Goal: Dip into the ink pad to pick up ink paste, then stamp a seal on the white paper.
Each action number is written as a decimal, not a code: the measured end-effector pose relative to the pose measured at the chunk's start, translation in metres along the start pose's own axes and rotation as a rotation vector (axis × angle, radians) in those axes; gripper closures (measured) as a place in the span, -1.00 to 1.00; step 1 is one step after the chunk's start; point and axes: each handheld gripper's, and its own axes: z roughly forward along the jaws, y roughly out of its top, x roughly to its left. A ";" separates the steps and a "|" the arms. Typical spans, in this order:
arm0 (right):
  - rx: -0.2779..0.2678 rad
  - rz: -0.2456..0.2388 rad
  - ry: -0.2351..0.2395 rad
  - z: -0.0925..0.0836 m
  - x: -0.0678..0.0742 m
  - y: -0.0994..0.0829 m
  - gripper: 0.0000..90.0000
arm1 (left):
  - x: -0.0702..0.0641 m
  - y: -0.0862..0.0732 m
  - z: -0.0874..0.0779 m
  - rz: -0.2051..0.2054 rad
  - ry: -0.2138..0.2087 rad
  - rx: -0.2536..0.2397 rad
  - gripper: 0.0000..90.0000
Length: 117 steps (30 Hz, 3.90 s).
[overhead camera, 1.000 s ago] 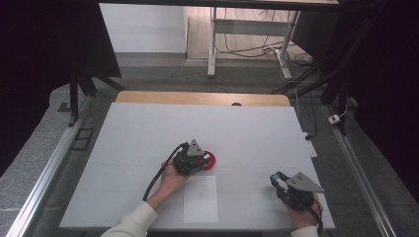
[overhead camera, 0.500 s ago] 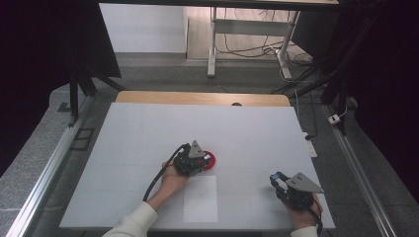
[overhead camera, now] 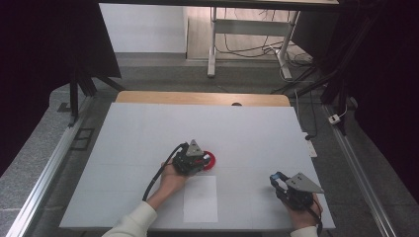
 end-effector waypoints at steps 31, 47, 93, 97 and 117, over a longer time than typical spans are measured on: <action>0.002 0.004 0.000 0.000 -0.003 -0.001 0.44 | 0.008 0.005 -0.021 -0.060 -0.049 -0.106 0.68; 0.001 0.001 -0.002 0.000 -0.003 -0.001 0.44 | 0.010 0.013 -0.043 -0.085 -0.116 -0.151 0.68; 0.002 -0.005 0.008 0.002 -0.004 -0.001 0.44 | -0.014 0.009 -0.077 -0.025 -0.166 -0.130 0.68; 0.004 -0.006 0.006 0.002 -0.004 -0.001 0.44 | -0.015 0.006 -0.081 -0.027 -0.167 -0.130 0.68; 0.002 -0.004 0.005 0.002 -0.004 -0.001 0.44 | -0.025 -0.002 -0.091 -0.033 -0.196 -0.134 0.67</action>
